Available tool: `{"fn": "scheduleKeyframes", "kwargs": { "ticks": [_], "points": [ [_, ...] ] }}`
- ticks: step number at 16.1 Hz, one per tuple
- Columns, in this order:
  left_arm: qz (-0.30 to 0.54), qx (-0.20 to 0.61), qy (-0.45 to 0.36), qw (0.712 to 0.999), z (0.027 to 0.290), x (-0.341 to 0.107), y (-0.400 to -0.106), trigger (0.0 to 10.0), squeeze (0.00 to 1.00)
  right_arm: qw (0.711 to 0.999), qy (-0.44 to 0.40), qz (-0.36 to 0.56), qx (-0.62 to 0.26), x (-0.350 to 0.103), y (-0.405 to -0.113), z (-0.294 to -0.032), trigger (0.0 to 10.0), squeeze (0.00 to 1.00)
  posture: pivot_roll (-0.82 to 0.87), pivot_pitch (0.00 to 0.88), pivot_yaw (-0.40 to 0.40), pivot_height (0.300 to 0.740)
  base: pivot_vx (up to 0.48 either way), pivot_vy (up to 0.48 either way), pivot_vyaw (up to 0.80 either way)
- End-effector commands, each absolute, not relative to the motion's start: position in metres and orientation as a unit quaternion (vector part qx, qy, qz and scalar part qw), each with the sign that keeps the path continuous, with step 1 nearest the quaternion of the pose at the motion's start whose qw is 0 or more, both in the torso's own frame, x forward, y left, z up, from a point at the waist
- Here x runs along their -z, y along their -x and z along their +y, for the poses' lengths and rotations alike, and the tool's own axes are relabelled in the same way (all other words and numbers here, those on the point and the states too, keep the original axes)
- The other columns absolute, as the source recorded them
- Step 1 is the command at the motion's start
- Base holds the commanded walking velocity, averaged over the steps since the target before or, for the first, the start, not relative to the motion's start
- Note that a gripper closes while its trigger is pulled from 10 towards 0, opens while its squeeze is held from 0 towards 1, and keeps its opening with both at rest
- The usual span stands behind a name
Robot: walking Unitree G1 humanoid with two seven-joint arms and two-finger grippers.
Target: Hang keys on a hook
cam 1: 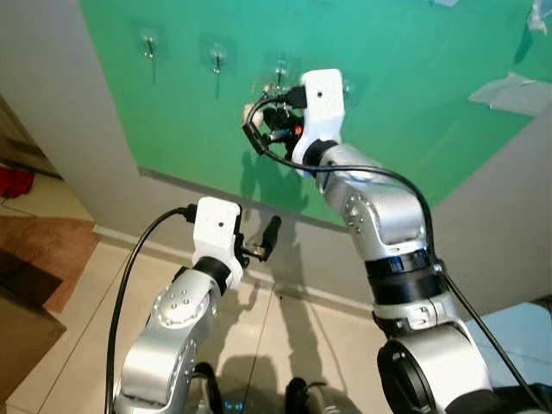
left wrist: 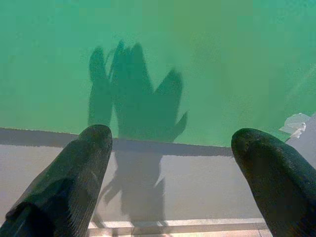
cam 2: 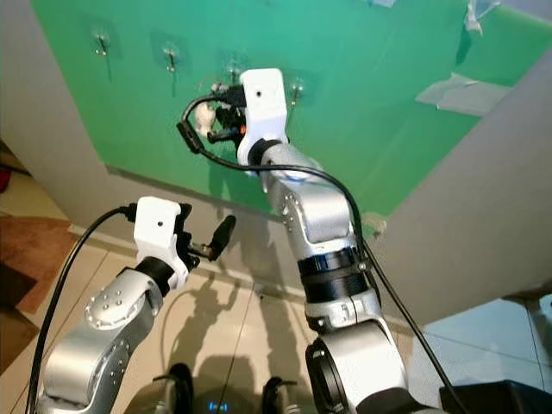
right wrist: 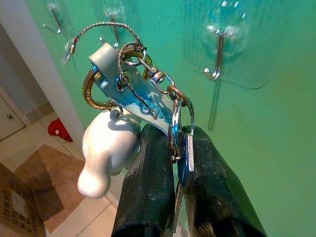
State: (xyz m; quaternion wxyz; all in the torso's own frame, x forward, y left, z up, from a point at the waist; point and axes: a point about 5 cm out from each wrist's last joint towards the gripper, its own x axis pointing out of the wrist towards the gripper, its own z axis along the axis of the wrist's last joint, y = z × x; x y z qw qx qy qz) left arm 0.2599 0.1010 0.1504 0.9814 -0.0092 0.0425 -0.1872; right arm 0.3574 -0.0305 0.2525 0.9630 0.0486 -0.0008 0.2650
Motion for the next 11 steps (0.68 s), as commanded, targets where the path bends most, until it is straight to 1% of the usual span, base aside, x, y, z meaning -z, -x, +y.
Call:
{"fn": "scheduleKeyframes", "kwargs": {
  "ticks": [1,4,5,6,8,11],
  "points": [
    [0.041,0.2,0.007,0.979,0.094,-0.151,-0.26,10.0,0.0,0.962,-0.039,-0.022,-0.269,-0.262,-0.36,-0.03,0.0,0.0,-0.05,0.191,-0.14,0.74,0.0,0.0,0.0],
    [0.039,0.2,0.007,0.979,0.093,-0.15,-0.26,10.0,0.0,0.964,-0.028,-0.027,-0.264,-0.262,-0.365,-0.033,0.0,0.0,-0.04,0.186,-0.144,0.74,0.0,0.0,0.0],
    [0.039,0.199,0.007,0.979,0.093,-0.15,-0.26,10.0,0.0,0.966,0.021,-0.047,-0.252,-0.263,-0.369,-0.038,0.0,0.0,-0.04,0.174,-0.151,0.74,0.0,0.0,0.0],
    [0.039,0.198,0.007,0.979,0.093,-0.15,-0.26,10.0,0.0,0.966,0.044,-0.054,-0.248,-0.261,-0.37,-0.042,0.0,0.0,-0.04,0.172,-0.153,0.74,0.0,0.0,0.0],
    [0.038,0.197,0.006,0.98,0.094,-0.15,-0.261,10.0,0.0,0.962,0.12,-0.066,-0.234,-0.252,-0.371,-0.053,0.0,0.0,-0.04,0.167,-0.15,0.74,0.0,0.0,0.0],
    [0.037,0.195,0.005,0.98,0.095,-0.15,-0.263,10.0,0.0,0.948,0.212,-0.085,-0.22,-0.246,-0.371,-0.066,0.0,0.0,-0.04,0.165,-0.146,0.74,0.0,0.0,0.0]
  ]
}}
